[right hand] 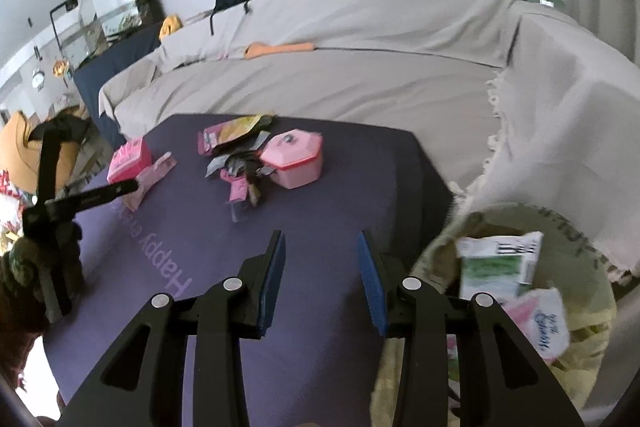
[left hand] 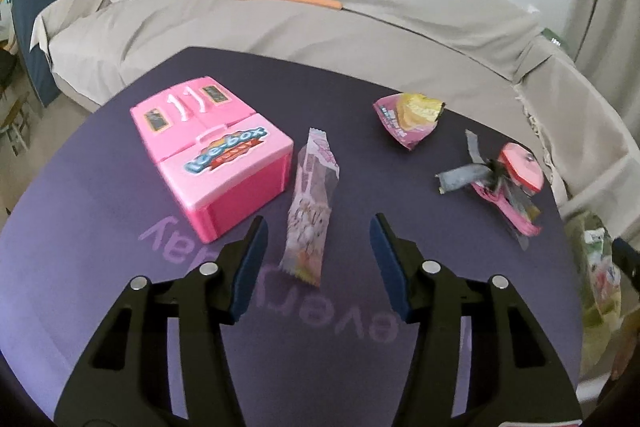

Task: Collect trash

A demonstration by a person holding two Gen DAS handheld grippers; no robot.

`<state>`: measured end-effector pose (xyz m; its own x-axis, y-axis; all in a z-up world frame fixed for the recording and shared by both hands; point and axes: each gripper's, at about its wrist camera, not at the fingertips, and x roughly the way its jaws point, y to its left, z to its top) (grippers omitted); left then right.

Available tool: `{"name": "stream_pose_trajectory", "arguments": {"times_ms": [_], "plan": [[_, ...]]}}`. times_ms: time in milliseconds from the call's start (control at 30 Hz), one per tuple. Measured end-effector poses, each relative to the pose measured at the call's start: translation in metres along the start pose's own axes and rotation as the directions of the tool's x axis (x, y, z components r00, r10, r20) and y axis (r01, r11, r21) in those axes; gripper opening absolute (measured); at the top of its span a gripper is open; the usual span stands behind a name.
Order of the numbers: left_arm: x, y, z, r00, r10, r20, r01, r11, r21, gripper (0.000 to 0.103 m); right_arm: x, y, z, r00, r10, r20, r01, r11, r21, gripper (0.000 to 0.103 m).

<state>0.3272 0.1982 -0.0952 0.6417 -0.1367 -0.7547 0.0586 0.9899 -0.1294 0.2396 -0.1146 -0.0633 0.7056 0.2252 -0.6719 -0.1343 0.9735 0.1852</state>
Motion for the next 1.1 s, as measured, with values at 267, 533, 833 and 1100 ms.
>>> {"name": "stream_pose_trajectory", "arguments": {"times_ms": [267,533,833,1100], "plan": [[-0.002,-0.001,0.002,0.995,-0.092,-0.024,0.092,0.996,-0.012,0.010,0.037,0.030,0.017,0.996,0.075,-0.048,-0.077,0.996,-0.038,0.036],[-0.052,0.000,-0.021,0.981,-0.193,0.010,0.193,0.981,0.027,0.010,0.089,0.082,0.045,0.986,0.138,-0.097,-0.149,0.982,-0.113,0.036],[-0.061,0.034,-0.030,0.985,-0.168,0.045,0.171,0.983,-0.066,0.010,0.160,0.119,0.110,0.993,0.100,-0.057,-0.097,0.994,0.052,0.036],[-0.056,0.066,-0.030,0.981,-0.178,0.081,0.188,0.972,-0.143,0.010,0.236,0.135,0.143,0.992,-0.031,-0.125,0.056,0.977,0.206,0.036]]}}
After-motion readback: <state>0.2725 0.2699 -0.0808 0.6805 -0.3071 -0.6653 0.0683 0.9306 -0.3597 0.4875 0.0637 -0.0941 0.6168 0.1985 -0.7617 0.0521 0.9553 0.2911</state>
